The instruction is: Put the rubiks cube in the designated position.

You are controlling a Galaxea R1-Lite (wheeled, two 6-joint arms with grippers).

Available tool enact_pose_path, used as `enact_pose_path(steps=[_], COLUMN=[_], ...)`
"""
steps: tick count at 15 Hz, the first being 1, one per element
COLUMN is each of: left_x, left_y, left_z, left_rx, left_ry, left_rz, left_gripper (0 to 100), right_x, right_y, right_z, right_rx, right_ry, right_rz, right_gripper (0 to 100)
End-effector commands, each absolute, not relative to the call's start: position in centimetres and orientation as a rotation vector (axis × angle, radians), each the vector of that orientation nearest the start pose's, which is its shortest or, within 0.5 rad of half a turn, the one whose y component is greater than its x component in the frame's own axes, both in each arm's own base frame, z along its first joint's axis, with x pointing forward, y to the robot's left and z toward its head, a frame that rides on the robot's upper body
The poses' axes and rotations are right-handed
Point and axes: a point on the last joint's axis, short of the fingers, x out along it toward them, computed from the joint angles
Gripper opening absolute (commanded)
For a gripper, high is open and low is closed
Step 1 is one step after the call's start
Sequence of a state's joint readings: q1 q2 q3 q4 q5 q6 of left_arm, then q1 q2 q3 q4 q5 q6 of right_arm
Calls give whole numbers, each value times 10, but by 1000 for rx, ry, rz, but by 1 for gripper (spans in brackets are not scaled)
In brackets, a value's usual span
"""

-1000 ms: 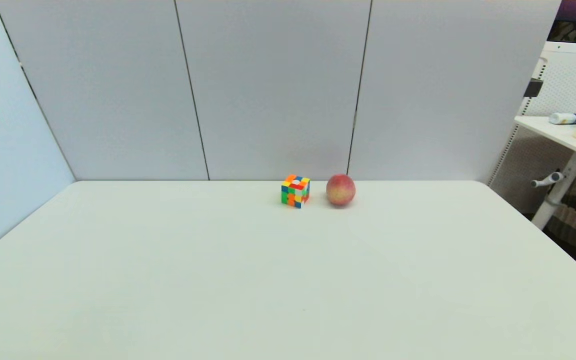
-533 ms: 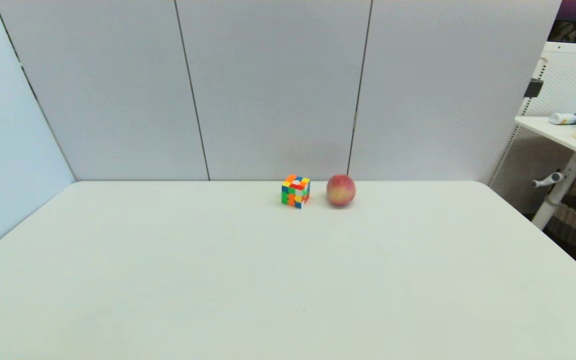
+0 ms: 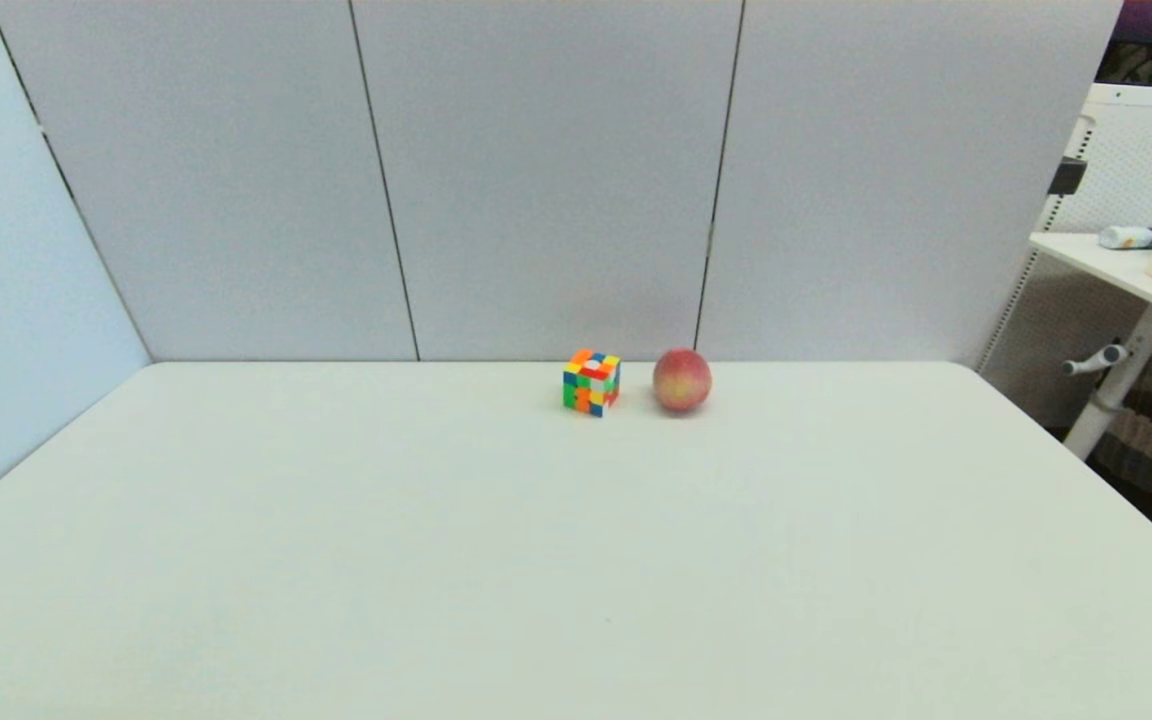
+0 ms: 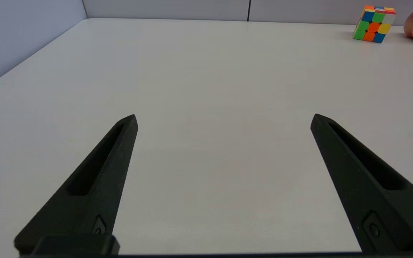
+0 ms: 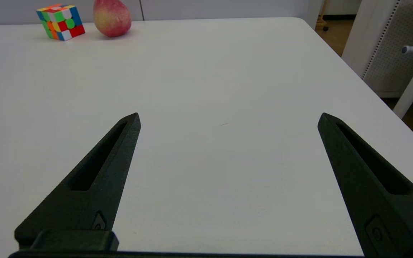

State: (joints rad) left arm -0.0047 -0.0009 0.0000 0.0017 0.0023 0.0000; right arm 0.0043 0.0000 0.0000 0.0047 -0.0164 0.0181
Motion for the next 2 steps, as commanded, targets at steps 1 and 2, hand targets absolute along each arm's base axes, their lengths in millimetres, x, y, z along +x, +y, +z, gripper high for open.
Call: enact_pose_path(steps=[1,2], left_x=[-23,-23], left_y=[0,0], left_z=[75,75], left_rx=[0,0], left_ry=[3,3], left_rz=[-2,-2], left_gripper=[100,100], right_x=[-23,-23], right_y=[0,0], right_z=[75,75], right_rx=[18,18], right_ry=[4,4], right_rz=[-12,-12], right_gripper=[100,100])
